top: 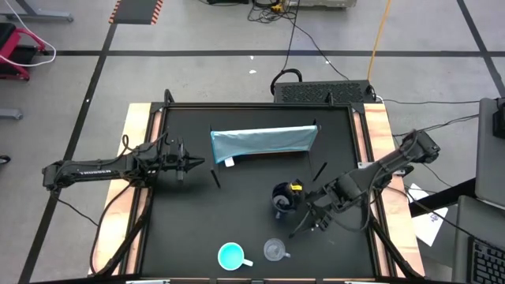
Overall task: Stack small to large cups/mugs on shelf
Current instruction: Move the blue mug to the center of the table
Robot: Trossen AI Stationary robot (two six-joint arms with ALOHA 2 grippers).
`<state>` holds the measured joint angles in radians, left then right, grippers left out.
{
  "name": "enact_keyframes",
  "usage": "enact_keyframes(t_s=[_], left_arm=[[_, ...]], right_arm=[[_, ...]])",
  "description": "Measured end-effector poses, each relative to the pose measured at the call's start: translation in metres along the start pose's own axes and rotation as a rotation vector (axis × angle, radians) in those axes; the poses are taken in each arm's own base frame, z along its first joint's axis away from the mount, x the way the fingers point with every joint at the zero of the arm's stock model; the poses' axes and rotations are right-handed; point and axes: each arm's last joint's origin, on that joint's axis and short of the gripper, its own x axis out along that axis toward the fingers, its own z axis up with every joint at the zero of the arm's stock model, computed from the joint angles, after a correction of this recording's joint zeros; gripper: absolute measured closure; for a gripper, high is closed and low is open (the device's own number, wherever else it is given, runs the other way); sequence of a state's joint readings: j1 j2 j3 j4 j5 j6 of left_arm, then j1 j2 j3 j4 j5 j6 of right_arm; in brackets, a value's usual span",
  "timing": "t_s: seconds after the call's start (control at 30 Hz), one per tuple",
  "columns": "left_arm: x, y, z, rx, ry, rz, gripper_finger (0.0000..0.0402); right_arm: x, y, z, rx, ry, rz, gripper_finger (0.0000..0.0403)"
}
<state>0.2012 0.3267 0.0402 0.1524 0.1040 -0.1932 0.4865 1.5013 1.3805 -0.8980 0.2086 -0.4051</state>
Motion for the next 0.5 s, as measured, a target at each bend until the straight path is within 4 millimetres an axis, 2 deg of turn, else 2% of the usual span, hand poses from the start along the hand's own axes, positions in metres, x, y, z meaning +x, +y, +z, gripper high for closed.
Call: enact_keyframes(t_s=[0.2, 0.5], left_arm=[[0.000, 0.000, 0.000, 0.003, 0.000, 0.000, 0.0380], [0.000, 0.000, 0.000, 0.007, -0.001, 0.000, 0.0380]], right_arm=[[-0.004, -0.018, -0.001, -0.018, -0.033, 0.012, 0.0393], [0.009, -0.047, -0.005, -0.038, 0.011, -0.004, 0.0393]])
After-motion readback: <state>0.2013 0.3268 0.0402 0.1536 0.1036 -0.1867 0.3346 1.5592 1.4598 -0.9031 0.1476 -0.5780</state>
